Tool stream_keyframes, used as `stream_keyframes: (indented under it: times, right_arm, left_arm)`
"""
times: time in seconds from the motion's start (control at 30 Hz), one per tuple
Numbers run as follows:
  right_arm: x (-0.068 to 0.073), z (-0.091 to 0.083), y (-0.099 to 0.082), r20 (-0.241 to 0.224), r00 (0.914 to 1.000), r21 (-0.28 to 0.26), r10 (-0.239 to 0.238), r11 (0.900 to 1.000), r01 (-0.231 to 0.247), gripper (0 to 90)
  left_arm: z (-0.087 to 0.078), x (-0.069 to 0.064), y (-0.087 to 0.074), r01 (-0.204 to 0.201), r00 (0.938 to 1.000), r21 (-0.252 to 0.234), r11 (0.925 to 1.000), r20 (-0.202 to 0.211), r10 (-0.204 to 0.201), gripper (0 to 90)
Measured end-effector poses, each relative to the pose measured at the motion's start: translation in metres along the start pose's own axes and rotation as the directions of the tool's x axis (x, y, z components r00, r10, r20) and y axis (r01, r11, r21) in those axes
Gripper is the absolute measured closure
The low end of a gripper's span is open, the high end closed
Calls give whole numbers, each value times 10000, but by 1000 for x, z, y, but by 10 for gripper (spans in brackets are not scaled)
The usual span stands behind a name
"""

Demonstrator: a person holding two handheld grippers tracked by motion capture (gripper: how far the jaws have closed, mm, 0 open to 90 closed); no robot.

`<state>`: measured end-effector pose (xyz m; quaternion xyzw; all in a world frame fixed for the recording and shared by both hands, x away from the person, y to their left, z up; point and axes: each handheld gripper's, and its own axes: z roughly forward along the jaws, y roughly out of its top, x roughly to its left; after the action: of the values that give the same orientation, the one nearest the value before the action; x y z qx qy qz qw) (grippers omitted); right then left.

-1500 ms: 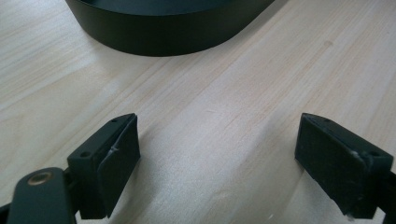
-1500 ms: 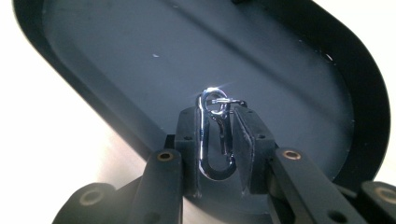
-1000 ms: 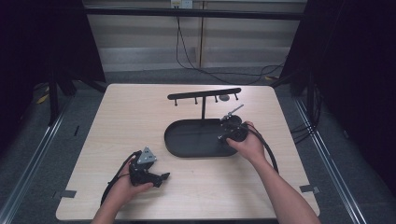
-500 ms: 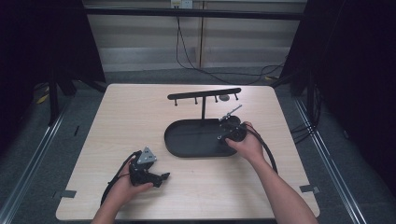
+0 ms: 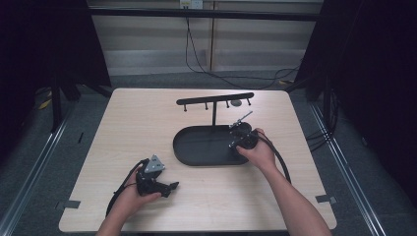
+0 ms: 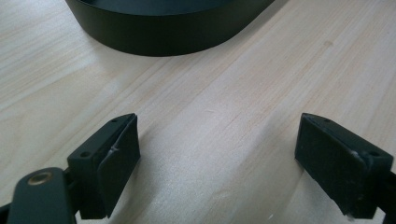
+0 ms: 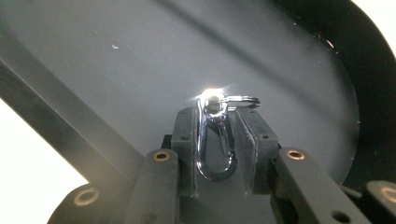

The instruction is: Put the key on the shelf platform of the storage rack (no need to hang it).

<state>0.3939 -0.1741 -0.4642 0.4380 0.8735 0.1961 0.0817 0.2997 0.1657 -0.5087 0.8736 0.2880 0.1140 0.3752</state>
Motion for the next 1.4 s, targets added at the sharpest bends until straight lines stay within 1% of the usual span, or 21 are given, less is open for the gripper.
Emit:
stream_keyframes:
  times: [0.03, 0.07, 0.13, 0.33, 0.4, 0.43, 0.5, 0.57, 0.77, 0.83, 0.9, 1.23, 1.33, 1.4]
  right_arm:
    - [-1, 2, 1, 57, 9999, 47, -86, 10000, 86, 705]
    - [-1, 3, 1, 90, 10000, 56, -34, 10000, 33, 705]
    - [-1, 4, 1, 83, 10000, 54, -2, 10000, 1, 705]
    - [-1, 8, 2, 62, 9999, 148, -114, 9998, 113, 705]
    - [-1, 8, 3, -50, 10000, 253, 15, 9997, -14, 705]
    - [-2, 9, 3, -11, 10000, 295, -36, 9996, 37, 704]
    - [-2, 10, 3, -54, 10000, 362, 53, 9993, -51, 704]
    - [-3, 10, 4, -14, 10000, 414, -20, 9991, 20, 703]
    - [0, 10, 7, 16, 10000, 616, -38, 9981, 37, 702]
    - [1, 10, 7, -1, 10000, 701, 32, 9975, -32, 699]
    - [1, 11, 8, -19, 10000, 685, -65, 9976, 66, 699]
    - [1, 12, 9, 100, 9999, 680, -44, 9977, 37, 682]
    - [1, 12, 9, 163, 9998, 603, -104, 9981, 94, 677]
    - [1, 11, 10, 153, 9999, 560, -36, 9984, 27, 672]
  left_arm:
    - [0, 0, 0, -9, 10000, -10, 10000, -15, 9, 136]
    - [0, 0, 0, -9, 10000, -10, 10000, -15, 9, 136]
    - [0, 0, 0, 3, 10000, 3, 10000, -18, -3, 136]
    - [0, 0, 0, -9, 10000, -9, 10000, -15, 9, 136]
    - [0, 0, 0, -11, 10000, -13, 10000, 5, 11, 136]
    - [0, 0, 0, 0, 10000, 0, 10000, -3, 0, 136]
    - [0, 0, 0, 3, 10000, 2, 10000, -16, -3, 136]
    - [0, 0, 0, -5, 10000, -10, 10000, -10, 5, 136]
    - [0, 0, 0, 7, 10000, 6, 10000, 13, -7, 137]
    - [0, 0, 0, 2, 10000, 3, 10000, -2, -2, 136]
    - [0, 0, 0, 1, 10000, -3, 10000, -14, -1, 136]
    - [0, 0, 0, -1, 10000, 1, 10000, -4, 1, 136]
    - [0, 0, 0, 1, 10000, 4, 10000, -1, -1, 136]
    - [0, 0, 0, 0, 10000, 2, 10000, -16, 0, 136]
